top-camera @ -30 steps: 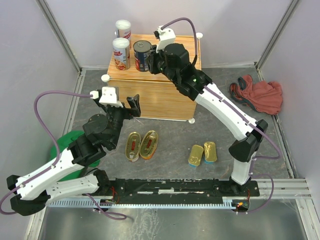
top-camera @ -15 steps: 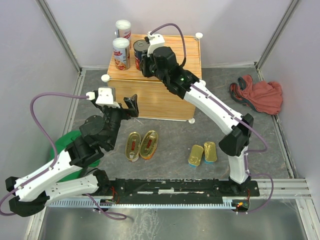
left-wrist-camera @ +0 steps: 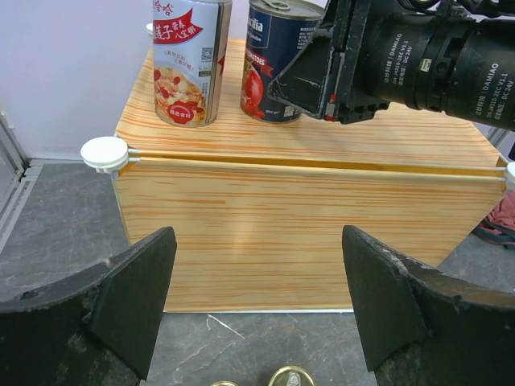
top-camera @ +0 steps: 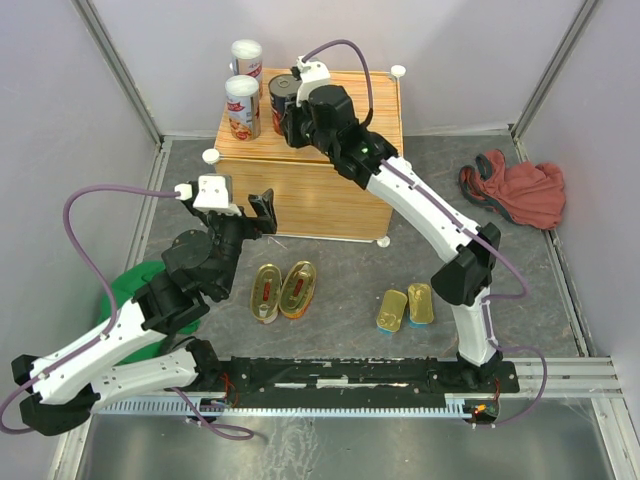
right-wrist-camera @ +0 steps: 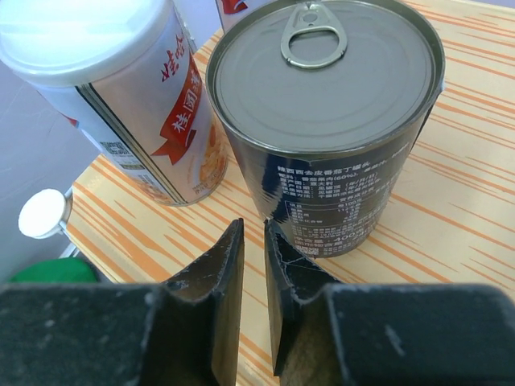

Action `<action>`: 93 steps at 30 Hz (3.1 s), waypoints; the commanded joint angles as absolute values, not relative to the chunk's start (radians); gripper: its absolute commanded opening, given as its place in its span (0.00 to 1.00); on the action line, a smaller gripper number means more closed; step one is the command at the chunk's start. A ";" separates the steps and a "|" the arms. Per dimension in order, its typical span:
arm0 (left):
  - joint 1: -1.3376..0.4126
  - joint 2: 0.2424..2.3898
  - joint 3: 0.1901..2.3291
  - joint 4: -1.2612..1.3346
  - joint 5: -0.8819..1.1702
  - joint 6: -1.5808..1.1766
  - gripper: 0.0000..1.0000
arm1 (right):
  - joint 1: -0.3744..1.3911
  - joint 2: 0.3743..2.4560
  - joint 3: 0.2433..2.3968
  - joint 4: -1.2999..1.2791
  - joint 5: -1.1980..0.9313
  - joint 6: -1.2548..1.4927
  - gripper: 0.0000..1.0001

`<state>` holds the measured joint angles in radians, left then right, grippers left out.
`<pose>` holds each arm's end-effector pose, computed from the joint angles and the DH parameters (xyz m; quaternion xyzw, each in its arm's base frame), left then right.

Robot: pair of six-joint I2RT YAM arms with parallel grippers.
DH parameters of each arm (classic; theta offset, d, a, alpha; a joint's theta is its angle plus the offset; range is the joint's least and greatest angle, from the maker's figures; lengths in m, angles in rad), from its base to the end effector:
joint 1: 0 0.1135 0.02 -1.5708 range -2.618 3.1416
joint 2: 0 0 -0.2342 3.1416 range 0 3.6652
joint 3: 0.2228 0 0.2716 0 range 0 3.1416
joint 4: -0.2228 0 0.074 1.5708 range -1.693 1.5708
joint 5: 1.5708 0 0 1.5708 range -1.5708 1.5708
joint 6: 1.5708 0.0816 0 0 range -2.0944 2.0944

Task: Place and organize the canned foods onto the counter

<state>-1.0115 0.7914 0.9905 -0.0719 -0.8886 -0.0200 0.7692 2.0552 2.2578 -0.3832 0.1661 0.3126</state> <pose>0.1745 -0.1593 0.4072 0.0000 0.6782 -0.0872 0.7297 0.3890 0.3579 0.4051 -0.1215 0.7575 0.2740 0.5799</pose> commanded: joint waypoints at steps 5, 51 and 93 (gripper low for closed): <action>-0.993 0.782 0.985 -0.032 -0.883 0.002 0.90 | 0.769 1.952 2.171 -0.374 0.138 0.291 0.33; -0.875 0.814 1.009 -0.072 -0.784 -0.021 0.90 | 0.665 2.211 2.542 -0.440 0.054 0.305 0.55; -0.786 0.844 1.068 -0.133 -0.716 -0.049 0.90 | 0.659 2.349 2.638 -0.274 -0.182 0.369 0.57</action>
